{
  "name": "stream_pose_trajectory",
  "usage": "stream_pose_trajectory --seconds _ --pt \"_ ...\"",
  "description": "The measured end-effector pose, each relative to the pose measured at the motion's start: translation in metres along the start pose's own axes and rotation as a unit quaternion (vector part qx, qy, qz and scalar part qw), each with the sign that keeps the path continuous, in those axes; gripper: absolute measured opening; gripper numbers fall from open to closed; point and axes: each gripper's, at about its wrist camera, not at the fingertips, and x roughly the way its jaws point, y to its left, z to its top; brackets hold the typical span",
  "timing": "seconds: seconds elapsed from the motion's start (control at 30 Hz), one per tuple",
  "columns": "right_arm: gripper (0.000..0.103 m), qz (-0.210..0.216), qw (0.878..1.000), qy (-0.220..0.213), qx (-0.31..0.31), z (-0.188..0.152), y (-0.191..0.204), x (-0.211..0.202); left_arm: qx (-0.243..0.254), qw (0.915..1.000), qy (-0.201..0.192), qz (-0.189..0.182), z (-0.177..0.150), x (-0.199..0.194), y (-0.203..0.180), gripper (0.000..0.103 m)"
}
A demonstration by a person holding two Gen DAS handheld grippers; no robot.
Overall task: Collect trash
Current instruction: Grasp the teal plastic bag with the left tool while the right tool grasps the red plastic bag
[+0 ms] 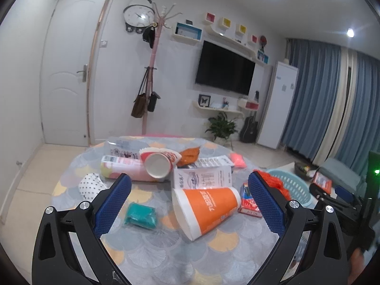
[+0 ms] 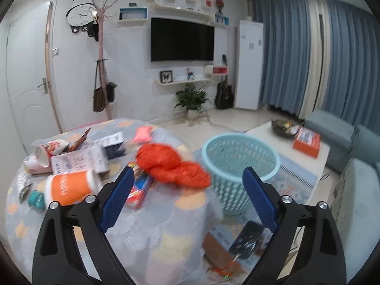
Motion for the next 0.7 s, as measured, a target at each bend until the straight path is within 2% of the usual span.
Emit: stream_pose_trajectory --seconds 0.07,0.17,0.2,0.27,0.37,0.47,0.57,0.6,0.7 --pt "0.082 0.003 1.000 -0.009 0.009 0.009 -0.009 0.001 -0.005 0.9999 -0.005 0.015 0.004 -0.003 0.014 0.096" --pt "0.065 0.001 1.000 -0.014 0.010 0.022 -0.019 0.008 -0.015 0.9988 -0.003 0.047 0.011 -0.005 0.043 0.096" --pt "0.057 0.009 1.000 -0.009 0.010 0.026 -0.021 0.013 -0.022 0.9986 0.004 0.048 0.013 -0.004 0.055 0.096" --pt "0.051 0.028 1.000 0.001 0.011 0.030 -0.024 0.024 -0.047 0.9977 0.026 0.040 0.017 0.000 0.080 0.096" --pt "0.051 0.059 0.998 0.024 -0.001 0.034 -0.020 0.046 -0.076 0.9939 0.073 0.033 0.016 0.013 0.107 0.095" --pt "0.051 0.088 0.995 0.049 -0.014 0.035 -0.011 0.066 -0.090 0.9894 0.111 0.024 0.010 0.030 0.119 0.094" --pt "0.055 0.117 0.990 0.074 -0.023 0.033 -0.002 0.085 -0.082 0.9874 0.135 0.005 0.000 0.045 0.112 0.093" --pt "0.059 0.123 0.989 0.081 -0.024 0.032 0.000 0.090 -0.075 0.9869 0.143 0.001 -0.003 0.051 0.107 0.093" --pt "0.064 0.126 0.987 0.092 -0.030 0.029 0.002 0.101 -0.053 0.9846 0.167 -0.004 -0.012 0.067 0.093 0.089"
